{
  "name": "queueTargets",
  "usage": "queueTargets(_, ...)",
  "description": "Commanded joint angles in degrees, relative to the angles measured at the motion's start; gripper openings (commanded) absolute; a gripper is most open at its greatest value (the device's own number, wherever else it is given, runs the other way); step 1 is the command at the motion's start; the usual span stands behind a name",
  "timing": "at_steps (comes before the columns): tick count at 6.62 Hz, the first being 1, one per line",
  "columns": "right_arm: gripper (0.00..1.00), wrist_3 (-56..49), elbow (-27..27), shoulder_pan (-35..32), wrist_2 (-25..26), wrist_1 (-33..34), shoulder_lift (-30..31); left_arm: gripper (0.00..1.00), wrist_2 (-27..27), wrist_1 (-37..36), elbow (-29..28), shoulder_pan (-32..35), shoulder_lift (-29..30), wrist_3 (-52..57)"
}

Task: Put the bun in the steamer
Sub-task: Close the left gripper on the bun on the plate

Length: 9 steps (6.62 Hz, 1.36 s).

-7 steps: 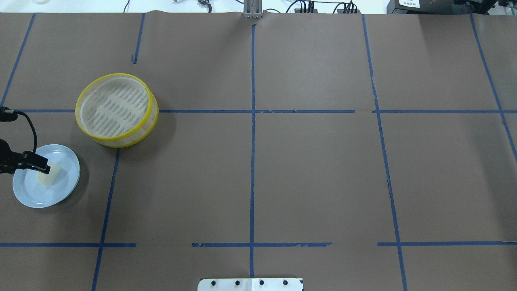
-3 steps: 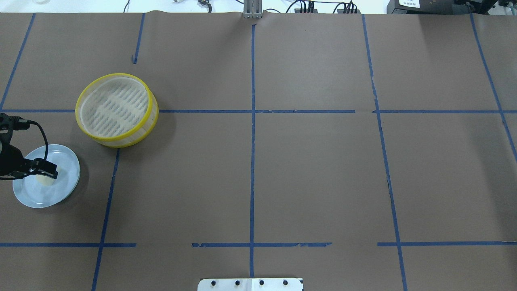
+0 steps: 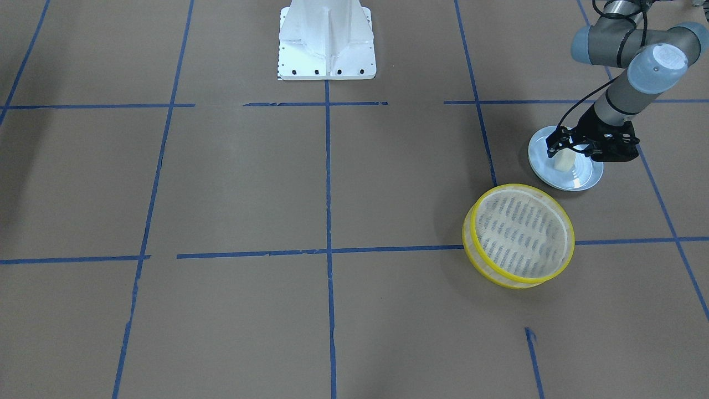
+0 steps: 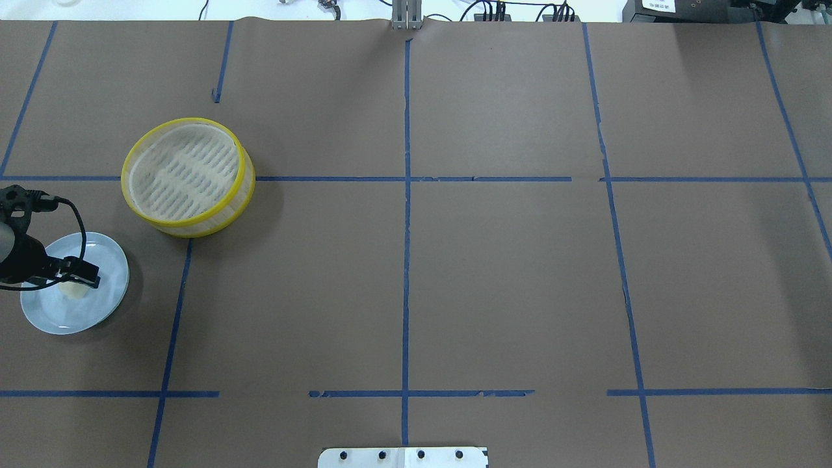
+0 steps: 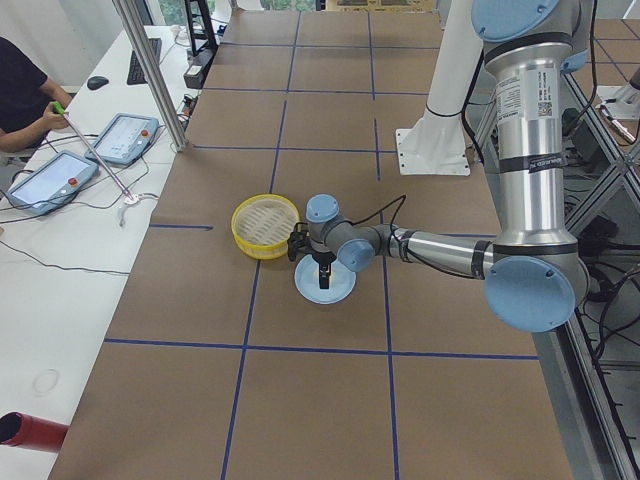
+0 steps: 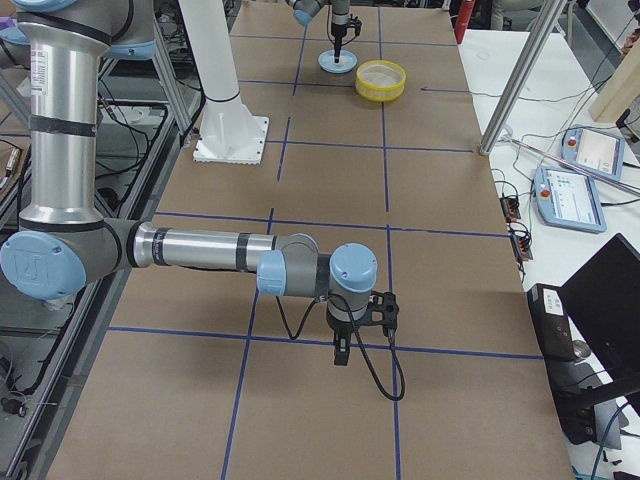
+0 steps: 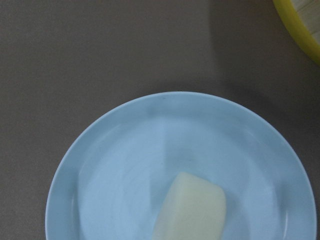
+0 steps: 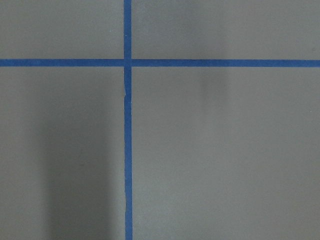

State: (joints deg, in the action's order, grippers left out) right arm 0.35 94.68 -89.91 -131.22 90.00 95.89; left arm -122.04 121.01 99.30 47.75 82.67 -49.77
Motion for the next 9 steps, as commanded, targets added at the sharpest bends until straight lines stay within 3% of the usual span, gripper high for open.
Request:
queueTargets(1, 1.0, 0.0, -0.02, 0.0, 0.0, 0.0, 0.0, 0.96, -0.04, 0.88, 0.28, -0.46, 0.04, -0.06)
queueTargets(4, 1.0, 0.0, -0.02, 0.0, 0.0, 0.0, 0.0, 0.82, 0.05, 2.56, -0.07, -0.46, -0.05, -0.68)
queueTargets(9, 1.0, 0.0, -0.02, 0.0, 0.0, 0.0, 0.0, 0.36, 0.13, 2.56, -0.16, -0.46, -0.31, -0.59)
